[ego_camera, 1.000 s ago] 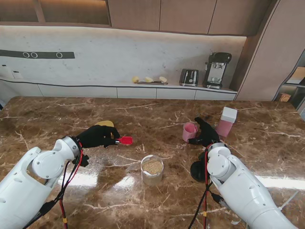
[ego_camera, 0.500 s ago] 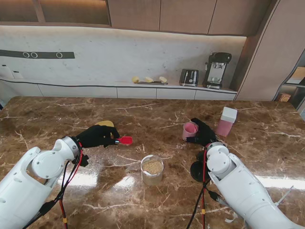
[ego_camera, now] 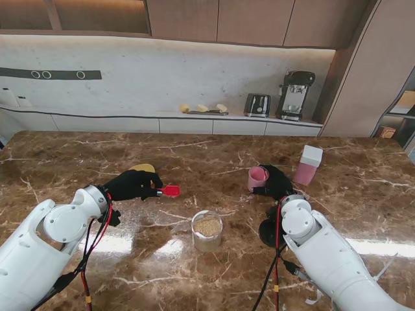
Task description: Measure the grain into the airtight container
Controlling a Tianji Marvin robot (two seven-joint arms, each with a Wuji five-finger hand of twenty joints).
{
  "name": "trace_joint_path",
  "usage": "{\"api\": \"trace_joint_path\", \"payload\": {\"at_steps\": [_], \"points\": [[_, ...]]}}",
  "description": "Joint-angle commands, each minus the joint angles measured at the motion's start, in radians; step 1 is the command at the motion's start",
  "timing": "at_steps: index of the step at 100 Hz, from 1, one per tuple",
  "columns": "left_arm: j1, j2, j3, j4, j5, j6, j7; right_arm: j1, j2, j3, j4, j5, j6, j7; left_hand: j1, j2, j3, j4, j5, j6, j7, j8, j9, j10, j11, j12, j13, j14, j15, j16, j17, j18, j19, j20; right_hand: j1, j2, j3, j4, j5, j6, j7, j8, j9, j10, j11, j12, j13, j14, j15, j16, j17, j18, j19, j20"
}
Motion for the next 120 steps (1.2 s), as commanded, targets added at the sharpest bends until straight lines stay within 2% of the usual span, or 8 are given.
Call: {"api": "trace_joint_path", "payload": {"at_steps": [1, 17, 41, 50, 59, 70, 81, 120], "points": [[0.002, 0.001, 0.002, 0.003, 0.002, 0.000, -0.002, -0.036, -0.012, -0.002, 0.012, 0.010, 0.009, 0.012, 0.021, 0.027, 0.082, 0.044, 0.056, -0.142, 0.040, 0.043, 0.046, -0.048, 0.024, 0.017, 0.047, 0.029, 0.051, -0.002, 0.002, -0.013, 0.065, -0.004, 0.016, -0.017, -0.002, -0.017, 0.032, -0.013, 0.026, 0.032, -0.001, -0.012, -0.017, 0.014, -0.017, 0.017, -0.002, 0.019, 0.065, 0.189, 0.077, 0.072], [0.004, 0.001, 0.000, 0.003, 0.004, -0.001, 0.000, -0.066, -0.009, 0.012, -0.014, -0.003, 0.011, -0.009, 0.023, 0.027, 0.080, 0.045, 0.055, -0.142, 0.039, 0.043, 0.047, -0.049, 0.024, 0.017, 0.047, 0.029, 0.051, -0.002, 0.002, -0.013, 0.064, -0.004, -0.014, -0.031, 0.008, -0.023, 0.025, -0.002, 0.089, 0.121, 0.002, -0.010, -0.011, 0.021, -0.011, 0.015, 0.001, 0.020, 0.070, 0.191, 0.072, 0.091], [0.004, 0.001, 0.004, 0.007, -0.001, -0.005, 0.003, -0.102, -0.005, 0.027, -0.044, -0.035, 0.019, -0.042, 0.025, 0.028, 0.076, 0.046, 0.054, -0.140, 0.038, 0.043, 0.046, -0.048, 0.024, 0.017, 0.047, 0.029, 0.051, -0.001, 0.003, -0.013, 0.064, -0.004, -0.076, -0.070, 0.042, -0.038, -0.038, 0.032, 0.185, 0.340, 0.006, -0.010, 0.014, 0.047, 0.006, 0.013, 0.008, 0.022, 0.081, 0.191, 0.065, 0.102], [0.002, 0.001, 0.006, 0.009, -0.002, -0.006, 0.002, -0.104, -0.005, 0.026, -0.043, -0.040, 0.019, -0.047, 0.026, 0.028, 0.075, 0.046, 0.054, -0.139, 0.039, 0.043, 0.046, -0.048, 0.024, 0.017, 0.047, 0.029, 0.051, -0.001, 0.003, -0.013, 0.064, -0.004, -0.084, -0.070, 0.049, -0.041, -0.138, 0.053, 0.218, 0.433, 0.001, -0.003, 0.032, 0.064, 0.023, 0.011, 0.013, 0.023, 0.084, 0.195, 0.067, 0.101], [0.002, 0.001, 0.008, 0.009, -0.002, -0.006, 0.002, -0.100, -0.005, 0.024, -0.038, -0.036, 0.019, -0.042, 0.026, 0.027, 0.074, 0.046, 0.054, -0.140, 0.038, 0.042, 0.045, -0.047, 0.024, 0.018, 0.047, 0.029, 0.051, -0.001, 0.003, -0.013, 0.064, -0.003, -0.077, -0.066, 0.045, -0.040, -0.258, 0.075, 0.177, 0.454, -0.005, -0.013, 0.062, 0.086, 0.043, 0.009, 0.024, 0.030, 0.082, 0.199, 0.070, 0.102], [0.002, 0.001, 0.008, 0.009, -0.001, -0.005, 0.002, -0.084, -0.007, 0.017, -0.019, -0.031, 0.005, -0.035, 0.027, 0.029, 0.073, 0.046, 0.054, -0.141, 0.038, 0.042, 0.046, -0.048, 0.024, 0.018, 0.047, 0.029, 0.051, -0.001, 0.003, -0.013, 0.064, -0.003, -0.071, -0.069, 0.039, -0.039, -0.323, 0.195, -0.160, 0.237, 0.018, -0.040, 0.091, 0.108, 0.058, 0.011, 0.036, 0.055, 0.075, 0.210, 0.071, 0.106], [0.002, 0.001, 0.007, 0.008, 0.001, -0.003, 0.000, -0.061, -0.008, 0.010, 0.007, -0.010, -0.016, -0.008, 0.028, 0.029, 0.072, 0.047, 0.055, -0.139, 0.038, 0.042, 0.046, -0.047, 0.024, 0.018, 0.047, 0.029, 0.051, -0.001, 0.002, -0.013, 0.064, -0.003, -0.050, -0.057, 0.023, -0.036, -0.288, 0.174, -0.271, 0.096, 0.008, -0.033, 0.083, 0.117, 0.010, 0.009, 0.032, 0.071, 0.047, 0.206, 0.059, 0.110], [0.003, 0.003, 0.004, 0.002, 0.008, 0.008, -0.007, 0.011, -0.005, -0.009, 0.100, 0.084, -0.066, 0.149, 0.030, 0.031, 0.066, 0.047, 0.053, -0.142, 0.038, 0.042, 0.045, -0.048, 0.024, 0.018, 0.047, 0.029, 0.051, -0.001, 0.002, -0.013, 0.064, -0.003, 0.040, -0.013, -0.041, -0.015, -0.086, -0.068, -0.129, 0.067, -0.108, -0.018, -0.007, 0.116, -0.226, -0.034, -0.026, 0.062, -0.066, 0.132, 0.003, 0.137]]}}
